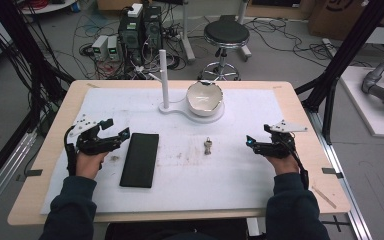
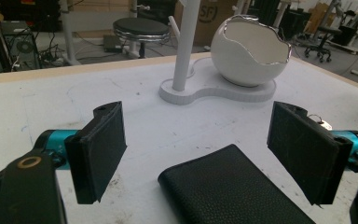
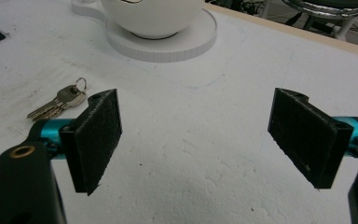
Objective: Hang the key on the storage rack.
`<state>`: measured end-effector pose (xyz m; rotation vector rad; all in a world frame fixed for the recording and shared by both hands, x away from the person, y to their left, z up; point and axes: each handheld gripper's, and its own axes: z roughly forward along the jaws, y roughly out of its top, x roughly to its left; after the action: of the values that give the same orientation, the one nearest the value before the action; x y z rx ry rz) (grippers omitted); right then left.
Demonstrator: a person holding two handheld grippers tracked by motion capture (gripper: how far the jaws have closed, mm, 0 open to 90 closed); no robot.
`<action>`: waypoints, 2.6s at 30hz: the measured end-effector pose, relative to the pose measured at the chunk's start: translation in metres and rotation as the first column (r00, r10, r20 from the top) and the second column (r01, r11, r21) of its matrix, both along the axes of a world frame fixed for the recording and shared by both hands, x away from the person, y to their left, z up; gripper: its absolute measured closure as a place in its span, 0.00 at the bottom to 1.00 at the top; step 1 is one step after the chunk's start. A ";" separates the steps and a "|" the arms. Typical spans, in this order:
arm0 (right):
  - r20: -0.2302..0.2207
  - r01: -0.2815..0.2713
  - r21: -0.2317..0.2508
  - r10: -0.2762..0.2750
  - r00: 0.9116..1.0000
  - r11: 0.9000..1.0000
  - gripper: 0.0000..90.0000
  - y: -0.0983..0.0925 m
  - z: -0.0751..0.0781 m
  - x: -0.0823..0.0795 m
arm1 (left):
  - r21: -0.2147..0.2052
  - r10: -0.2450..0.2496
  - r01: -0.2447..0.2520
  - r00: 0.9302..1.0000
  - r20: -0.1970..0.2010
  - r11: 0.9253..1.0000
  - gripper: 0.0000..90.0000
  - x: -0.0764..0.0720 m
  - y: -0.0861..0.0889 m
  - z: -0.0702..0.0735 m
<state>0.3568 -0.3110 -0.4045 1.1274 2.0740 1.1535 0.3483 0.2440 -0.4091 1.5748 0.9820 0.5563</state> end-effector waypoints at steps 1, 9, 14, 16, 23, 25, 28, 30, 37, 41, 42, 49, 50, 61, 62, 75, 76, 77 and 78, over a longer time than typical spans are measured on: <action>0.016 -0.004 -0.008 0.004 1.000 1.000 0.19 0.000 0.000 -0.001 | -0.007 0.008 -0.008 1.000 -0.001 1.000 0.21 0.001 0.001 -0.001; 0.048 0.014 -0.005 -0.013 0.999 1.000 0.19 0.005 -0.001 -0.004 | 0.006 0.008 -0.008 1.000 -0.014 1.000 0.21 0.002 -0.001 -0.002; 0.050 0.013 0.005 -0.014 0.999 1.000 0.20 0.015 -0.001 -0.008 | 0.010 0.005 -0.004 1.000 -0.018 1.000 0.21 0.002 -0.002 -0.002; 0.050 0.012 0.007 -0.012 0.999 1.000 0.20 0.017 -0.001 -0.008 | 0.010 0.005 -0.005 1.000 -0.020 1.000 0.21 0.001 -0.002 -0.002; 0.030 -0.015 0.052 0.014 0.999 0.999 0.29 0.039 0.002 -0.014 | 0.009 0.004 -0.004 1.000 -0.011 1.000 0.22 -0.005 -0.001 -0.002; 0.033 -0.029 0.052 0.028 0.999 0.998 0.29 0.049 0.002 -0.015 | 0.007 0.004 -0.004 1.000 -0.009 1.000 0.22 -0.004 -0.001 -0.002; 0.022 -0.053 0.048 0.052 0.998 0.997 0.33 0.064 -0.001 -0.015 | 0.004 0.007 -0.007 1.000 -0.017 1.000 0.22 -0.003 0.000 -0.003; 0.018 -0.067 0.035 0.067 0.998 0.997 0.38 0.075 -0.004 -0.012 | 0.007 0.008 -0.008 1.000 -0.024 1.000 0.22 -0.002 0.000 -0.004; -0.030 -0.099 -0.060 0.097 0.995 0.993 0.63 0.114 -0.019 -0.007 | 0.021 0.008 -0.008 0.999 -0.034 1.000 0.22 -0.001 -0.001 -0.006; -0.052 -0.093 -0.054 0.090 0.995 0.994 0.56 0.123 -0.024 -0.005 | 0.022 0.009 -0.008 0.999 -0.034 1.000 0.22 -0.001 -0.001 -0.006; -0.064 -0.089 -0.061 0.085 0.994 0.994 0.54 0.127 -0.027 -0.004 | 0.028 0.009 -0.008 0.999 -0.035 1.000 0.22 -0.001 -0.001 -0.006; -0.104 -0.082 -0.230 0.059 0.993 0.970 0.51 0.158 -0.046 -0.003 | 0.026 0.011 -0.010 0.999 -0.032 1.000 0.22 -0.003 0.000 -0.006; -0.107 -0.073 -0.228 0.050 0.993 0.971 0.53 0.158 -0.046 -0.003 | 0.028 0.011 -0.010 0.999 -0.032 1.000 0.22 -0.003 0.000 -0.006; -0.177 -0.088 -0.238 0.046 0.983 0.967 0.88 0.141 -0.041 0.006 | 0.025 0.019 -0.018 0.999 -0.035 1.000 0.22 -0.003 0.002 -0.007; -0.175 -0.098 -0.235 0.057 0.983 0.967 0.86 0.141 -0.042 0.006 | 0.026 0.017 -0.016 0.999 -0.035 1.000 0.22 -0.003 0.002 -0.007; -0.237 -0.165 -0.161 0.125 0.963 0.973 0.83 0.128 -0.041 0.007 | 0.034 0.018 -0.016 0.999 -0.038 0.999 0.23 -0.002 0.001 -0.007; -0.235 -0.170 -0.165 0.128 0.963 0.972 0.88 0.129 -0.041 0.006 | 0.035 0.017 -0.016 0.999 -0.038 0.999 0.23 -0.002 0.001 -0.007; -0.231 -0.170 -0.176 0.127 0.965 0.970 0.92 0.132 -0.041 0.005 | 0.033 0.017 -0.015 0.999 -0.040 0.999 0.23 -0.002 0.001 -0.007; -0.232 -0.169 -0.178 0.126 0.965 0.969 0.93 0.132 -0.040 0.004 | 0.032 0.018 -0.016 0.999 -0.039 0.999 0.23 -0.002 0.001 -0.007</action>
<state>0.3609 -0.1785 -0.4449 1.0588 2.4180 0.8975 0.3459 0.2448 -0.4164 1.6124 1.0215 0.5572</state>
